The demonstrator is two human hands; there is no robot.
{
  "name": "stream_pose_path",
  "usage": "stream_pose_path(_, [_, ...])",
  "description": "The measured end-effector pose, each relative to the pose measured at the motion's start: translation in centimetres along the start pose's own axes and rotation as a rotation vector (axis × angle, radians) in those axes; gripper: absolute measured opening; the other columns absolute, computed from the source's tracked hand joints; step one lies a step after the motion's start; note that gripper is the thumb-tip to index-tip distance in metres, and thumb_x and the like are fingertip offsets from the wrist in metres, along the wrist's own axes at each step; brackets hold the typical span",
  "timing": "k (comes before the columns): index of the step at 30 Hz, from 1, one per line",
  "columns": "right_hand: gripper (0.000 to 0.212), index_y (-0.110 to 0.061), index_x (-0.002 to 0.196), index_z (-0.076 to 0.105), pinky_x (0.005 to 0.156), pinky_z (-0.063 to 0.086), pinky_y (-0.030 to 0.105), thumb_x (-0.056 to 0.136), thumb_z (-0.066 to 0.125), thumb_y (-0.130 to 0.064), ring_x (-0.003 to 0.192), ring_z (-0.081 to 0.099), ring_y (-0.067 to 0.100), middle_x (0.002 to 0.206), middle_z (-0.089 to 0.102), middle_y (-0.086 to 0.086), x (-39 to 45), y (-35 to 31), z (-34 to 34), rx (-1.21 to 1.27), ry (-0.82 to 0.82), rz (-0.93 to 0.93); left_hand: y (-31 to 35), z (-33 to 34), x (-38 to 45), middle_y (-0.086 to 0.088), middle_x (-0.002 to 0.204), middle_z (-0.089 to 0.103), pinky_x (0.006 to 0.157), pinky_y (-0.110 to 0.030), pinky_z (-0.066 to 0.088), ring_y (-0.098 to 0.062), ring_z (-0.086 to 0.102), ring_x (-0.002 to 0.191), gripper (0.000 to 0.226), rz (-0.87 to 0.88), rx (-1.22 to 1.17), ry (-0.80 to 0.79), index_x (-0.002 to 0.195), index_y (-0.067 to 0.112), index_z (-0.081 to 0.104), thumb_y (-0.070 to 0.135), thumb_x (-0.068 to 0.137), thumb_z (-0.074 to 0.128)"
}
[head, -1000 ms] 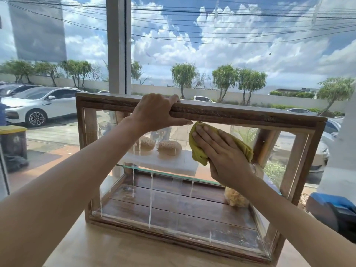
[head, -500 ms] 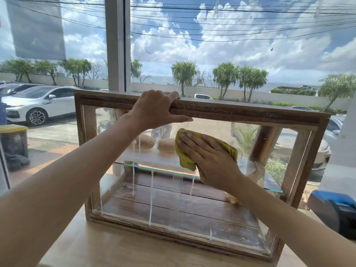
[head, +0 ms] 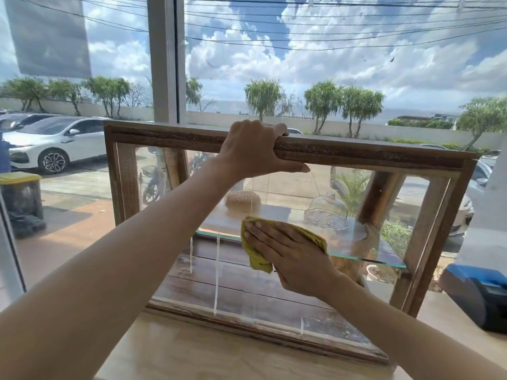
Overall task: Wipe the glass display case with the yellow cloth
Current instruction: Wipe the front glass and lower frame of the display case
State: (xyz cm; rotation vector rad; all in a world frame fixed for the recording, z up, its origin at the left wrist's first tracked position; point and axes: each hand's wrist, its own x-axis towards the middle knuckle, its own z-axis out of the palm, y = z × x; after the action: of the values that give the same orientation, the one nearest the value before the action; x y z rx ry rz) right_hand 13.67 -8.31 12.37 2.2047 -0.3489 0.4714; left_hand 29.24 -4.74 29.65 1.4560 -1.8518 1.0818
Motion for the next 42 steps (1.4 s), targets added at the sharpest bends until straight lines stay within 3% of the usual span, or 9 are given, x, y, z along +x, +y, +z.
stream_pose_path(7, [0.07,-0.011,0.146,0.03,0.118,0.006,0.035,0.076,0.034,-0.018,0.142,0.02,0.016,0.153,0.03,0.003,-3.7,-4.4,4.3,0.053,-0.111,-0.111,0.1,0.0,0.0,0.007,0.071,0.069,0.074,-0.03,0.054,-0.014,0.066,0.067,0.094,-0.038,-0.024,-0.006,0.107,0.025,0.066,0.093,0.053,0.03])
stream_pose_path(13, [0.064,-0.012,0.147,0.029,0.118,0.003,0.034,0.085,0.037,-0.027,0.142,0.022,0.015,0.153,0.03,0.002,-6.7,-7.4,6.7,0.073,-0.246,-0.22,0.2,-0.1,-0.1,0.008,0.072,0.069,0.076,-0.026,0.049,-0.013,0.066,0.069,0.093,-0.055,-0.054,-0.015,0.105,0.026,0.067,0.093,0.051,0.033])
stream_pose_path(16, [0.055,-0.012,0.146,0.03,0.118,0.005,0.033,0.092,0.036,-0.019,0.141,0.023,0.015,0.152,0.032,0.001,-7.9,-8.2,7.2,0.073,-0.176,-0.241,0.3,-0.1,-0.1,0.007,0.071,0.07,0.074,-0.025,0.051,-0.013,0.066,0.069,0.098,-0.072,-0.075,-0.013,0.103,0.025,0.068,0.095,0.048,0.027])
stream_pose_path(20, [0.044,-0.011,0.14,0.044,0.109,0.033,0.031,0.096,0.043,-0.013,0.138,0.034,0.017,0.149,0.04,0.004,-8.6,-7.8,6.1,0.139,0.014,-0.215,0.4,-0.3,-0.2,0.007,0.073,0.07,0.073,-0.025,0.05,-0.013,0.066,0.07,0.094,-0.078,-0.067,-0.029,0.103,0.024,0.067,0.094,0.051,0.031])
stream_pose_path(22, [0.04,-0.01,0.136,0.049,0.105,0.039,0.032,0.098,0.039,-0.008,0.136,0.038,0.018,0.147,0.041,0.006,-8.1,-6.5,4.2,0.196,0.125,-0.15,0.4,-0.3,-0.2,0.007,0.072,0.07,0.072,-0.024,0.049,-0.013,0.066,0.069,0.092,-0.078,-0.07,-0.029,0.102,0.024,0.067,0.093,0.051,0.036])
stream_pose_path(26, [0.045,-0.008,0.134,0.051,0.107,0.038,0.032,0.097,0.031,0.005,0.133,0.043,0.019,0.143,0.046,0.007,-4.6,-1.1,-0.8,0.152,0.306,0.024,0.5,-0.4,-0.2,0.007,0.071,0.069,0.072,-0.024,0.046,-0.014,0.066,0.069,0.089,-0.084,-0.066,-0.031,0.104,0.025,0.066,0.092,0.053,0.037])
stream_pose_path(29, [0.052,-0.007,0.136,0.048,0.11,0.031,0.033,0.093,0.025,0.008,0.136,0.039,0.021,0.145,0.043,0.008,-1.6,2.0,-2.3,0.082,0.315,0.101,0.6,-0.4,-0.3,0.006,0.071,0.069,0.072,-0.024,0.045,-0.014,0.066,0.069,0.095,-0.093,-0.054,-0.048,0.104,0.025,0.066,0.095,0.048,0.033])
stream_pose_path(35, [0.069,-0.007,0.146,0.031,0.119,0.011,0.037,0.08,0.049,-0.008,0.144,0.019,0.02,0.155,0.025,0.009,0.0,1.1,-0.7,0.026,0.121,0.088,0.5,-0.4,-0.5,0.008,0.069,0.067,0.074,-0.026,0.045,-0.014,0.065,0.069,0.091,-0.112,-0.042,-0.026,0.103,0.026,0.067,0.093,0.051,0.034])
stream_pose_path(42, [0.074,-0.008,0.148,0.025,0.119,0.007,0.038,0.076,0.041,-0.013,0.145,0.014,0.019,0.156,0.021,0.006,-2.1,-2.4,2.4,0.009,0.005,-0.006,0.6,-0.2,-0.7,0.003,0.07,0.07,0.071,-0.026,0.041,-0.018,0.067,0.071,0.093,-0.091,-0.031,0.034,0.104,0.023,0.071,0.091,0.051,0.035])
